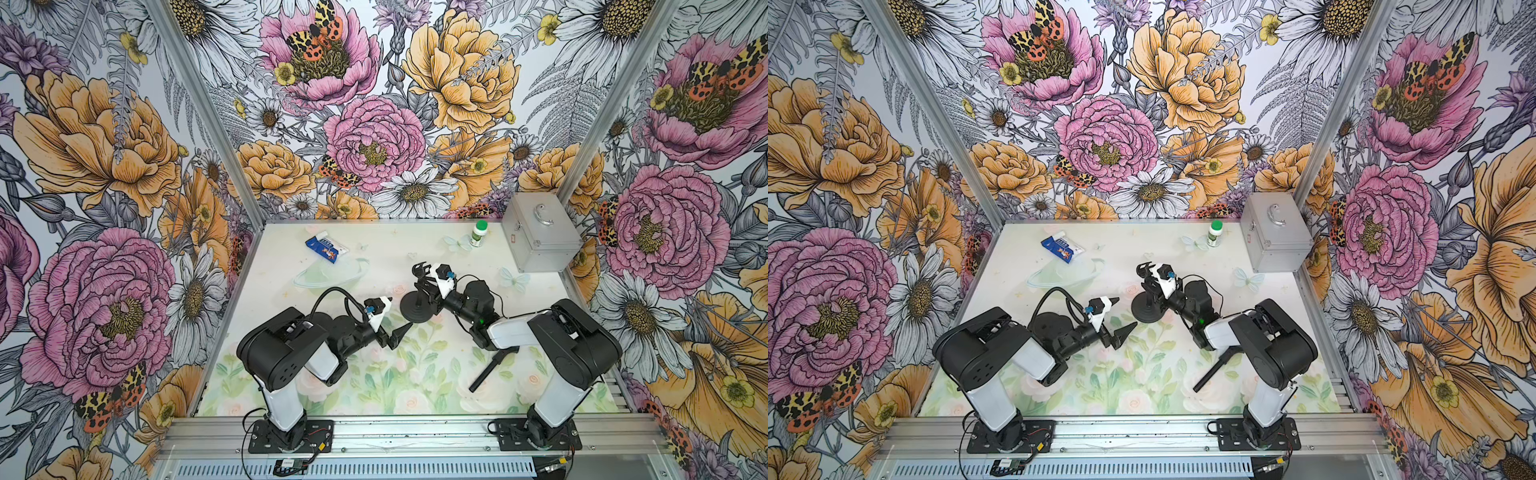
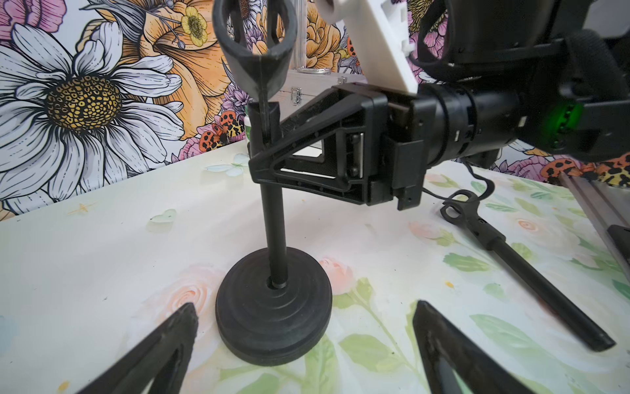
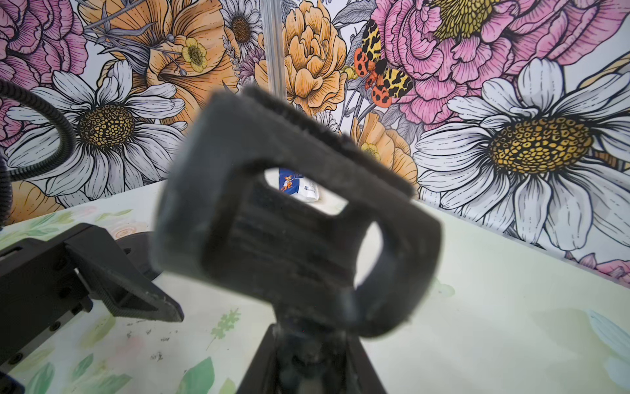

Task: Assemble a microphone stand
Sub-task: Hold the microphone stand pole at the microphone stand base.

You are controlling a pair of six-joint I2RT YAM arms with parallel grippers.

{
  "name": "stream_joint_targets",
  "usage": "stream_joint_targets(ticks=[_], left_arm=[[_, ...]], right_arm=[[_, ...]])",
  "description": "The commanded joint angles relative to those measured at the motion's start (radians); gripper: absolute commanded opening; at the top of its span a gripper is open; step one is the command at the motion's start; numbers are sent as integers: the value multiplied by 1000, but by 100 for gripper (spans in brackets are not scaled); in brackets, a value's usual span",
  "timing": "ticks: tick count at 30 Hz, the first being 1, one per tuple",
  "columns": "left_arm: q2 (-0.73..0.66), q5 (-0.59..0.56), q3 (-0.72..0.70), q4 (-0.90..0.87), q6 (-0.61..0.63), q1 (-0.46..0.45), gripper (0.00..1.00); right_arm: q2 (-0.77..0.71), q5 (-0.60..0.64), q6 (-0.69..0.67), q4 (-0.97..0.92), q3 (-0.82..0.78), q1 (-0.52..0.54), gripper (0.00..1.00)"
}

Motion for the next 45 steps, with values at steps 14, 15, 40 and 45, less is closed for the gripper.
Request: stream_joint_targets(ticks=[14, 15, 40, 45], left_arm=[[-37, -113, -11, 23, 32, -8, 98], [-37, -111, -11, 23, 34, -9, 98], [14, -5, -15, 24, 83, -91, 91], [108, 55, 9, 24, 103, -97, 88]], right_arm=[[39, 2, 19, -25, 51, -3, 3], [38, 1, 23, -19, 45, -3, 3], [-271, -314, -58, -407, -85, 72, 3], [-265, -376, -77, -423, -86, 100, 3]])
